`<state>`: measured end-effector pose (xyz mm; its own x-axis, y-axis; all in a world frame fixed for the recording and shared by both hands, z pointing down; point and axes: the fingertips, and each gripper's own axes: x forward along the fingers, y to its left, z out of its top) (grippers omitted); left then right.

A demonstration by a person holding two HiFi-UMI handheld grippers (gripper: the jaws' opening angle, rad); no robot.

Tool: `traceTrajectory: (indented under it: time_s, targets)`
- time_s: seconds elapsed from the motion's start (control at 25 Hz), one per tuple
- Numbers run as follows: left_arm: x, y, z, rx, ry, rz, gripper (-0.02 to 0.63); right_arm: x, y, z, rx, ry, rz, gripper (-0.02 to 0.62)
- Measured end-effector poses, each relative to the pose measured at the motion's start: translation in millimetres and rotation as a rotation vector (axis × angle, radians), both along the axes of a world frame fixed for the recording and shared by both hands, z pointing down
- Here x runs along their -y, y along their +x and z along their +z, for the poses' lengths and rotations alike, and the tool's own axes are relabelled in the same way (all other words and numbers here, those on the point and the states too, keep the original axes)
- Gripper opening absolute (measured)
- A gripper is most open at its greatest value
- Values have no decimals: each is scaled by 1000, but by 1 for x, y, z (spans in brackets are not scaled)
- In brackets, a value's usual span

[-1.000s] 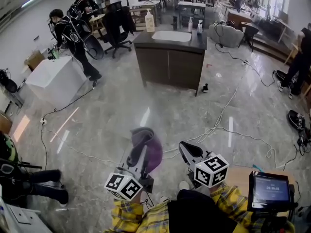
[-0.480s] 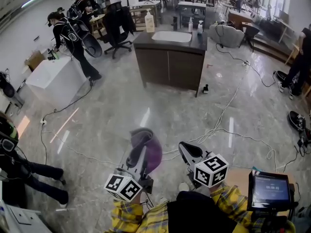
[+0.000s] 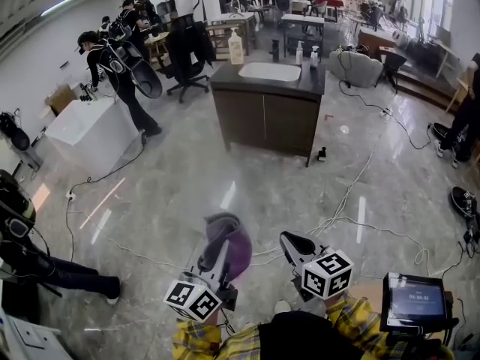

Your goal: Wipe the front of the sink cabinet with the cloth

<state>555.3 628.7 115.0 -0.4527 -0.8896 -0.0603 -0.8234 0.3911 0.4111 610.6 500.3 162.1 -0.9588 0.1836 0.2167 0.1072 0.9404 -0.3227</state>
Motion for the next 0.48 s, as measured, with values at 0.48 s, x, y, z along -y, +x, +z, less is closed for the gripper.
traceTrajectory:
  time_s: [0.48]
  targets:
    - [60, -26, 10, 8, -6, -44, 51, 62, -26, 17, -10, 53, -36, 6]
